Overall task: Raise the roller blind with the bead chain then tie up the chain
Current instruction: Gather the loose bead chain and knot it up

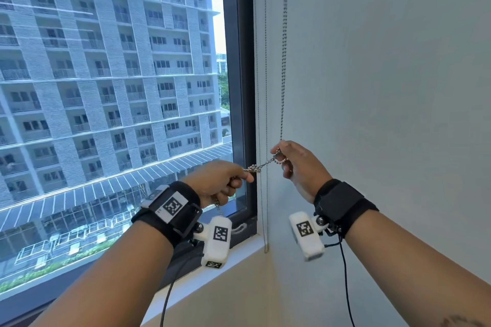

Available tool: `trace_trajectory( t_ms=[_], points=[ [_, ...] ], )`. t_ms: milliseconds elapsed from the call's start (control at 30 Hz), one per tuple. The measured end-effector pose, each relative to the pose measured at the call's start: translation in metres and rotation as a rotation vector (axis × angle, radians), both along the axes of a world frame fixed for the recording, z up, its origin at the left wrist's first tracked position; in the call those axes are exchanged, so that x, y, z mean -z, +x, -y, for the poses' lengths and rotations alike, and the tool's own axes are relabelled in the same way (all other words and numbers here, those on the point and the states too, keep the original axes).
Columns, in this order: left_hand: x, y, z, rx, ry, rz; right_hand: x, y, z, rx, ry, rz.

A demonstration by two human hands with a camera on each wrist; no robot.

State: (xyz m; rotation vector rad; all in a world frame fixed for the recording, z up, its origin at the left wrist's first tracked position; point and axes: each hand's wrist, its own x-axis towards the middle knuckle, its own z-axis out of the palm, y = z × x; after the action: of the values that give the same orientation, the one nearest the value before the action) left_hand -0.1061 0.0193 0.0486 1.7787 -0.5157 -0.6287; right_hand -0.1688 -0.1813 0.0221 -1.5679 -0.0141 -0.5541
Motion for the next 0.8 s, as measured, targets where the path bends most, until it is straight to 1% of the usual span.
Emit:
trace_trajectory(
  t_ms=[100, 200, 267, 300, 400, 433, 467, 533, 600, 633, 700, 767, 800],
  points=[
    [0.011, 0.002, 0.003, 0.023, -0.005, 0.011, -0.005, 0.002, -0.004, 0.022, -0.064, -0.029],
    [0.013, 0.005, 0.005, 0.037, -0.022, 0.011, -0.009, 0.008, -0.009, -0.035, -0.033, -0.057],
    [0.014, 0.009, 0.006, 0.05, -0.006, 0.057, -0.007, 0.011, -0.012, -0.094, -0.032, -0.094],
    [0.015, 0.01, 0.006, 0.051, 0.03, 0.116, -0.004, 0.011, -0.013, -0.117, -0.059, -0.123],
    [0.012, 0.017, 0.009, -0.015, 0.219, 0.44, 0.013, 0.016, -0.018, -0.162, -0.114, -0.201],
    [0.009, 0.018, 0.011, -0.062, 0.233, 0.556, 0.017, 0.018, -0.019, -0.162, -0.108, -0.211],
    [0.006, 0.017, 0.013, -0.11, 0.207, 0.674, 0.021, 0.018, -0.021, -0.155, -0.108, -0.216],
    [-0.003, 0.016, 0.017, -0.17, 0.084, 0.94, 0.024, 0.021, -0.022, -0.123, -0.176, -0.212],
    [-0.018, 0.013, 0.02, -0.105, -0.008, 1.185, 0.02, 0.023, -0.024, -0.11, -0.246, -0.203],
    [-0.027, 0.013, 0.022, -0.04, -0.001, 1.301, 0.015, 0.023, -0.025, -0.113, -0.268, -0.202],
    [-0.044, 0.013, 0.027, 0.079, 0.083, 1.522, 0.003, 0.02, -0.025, -0.115, -0.355, -0.2],
    [-0.061, 0.019, 0.033, 0.145, 0.167, 1.709, -0.014, 0.019, -0.025, -0.076, -0.539, -0.192],
    [-0.067, 0.022, 0.037, 0.175, 0.214, 1.773, -0.023, 0.018, -0.025, -0.041, -0.634, -0.186]
  ],
)
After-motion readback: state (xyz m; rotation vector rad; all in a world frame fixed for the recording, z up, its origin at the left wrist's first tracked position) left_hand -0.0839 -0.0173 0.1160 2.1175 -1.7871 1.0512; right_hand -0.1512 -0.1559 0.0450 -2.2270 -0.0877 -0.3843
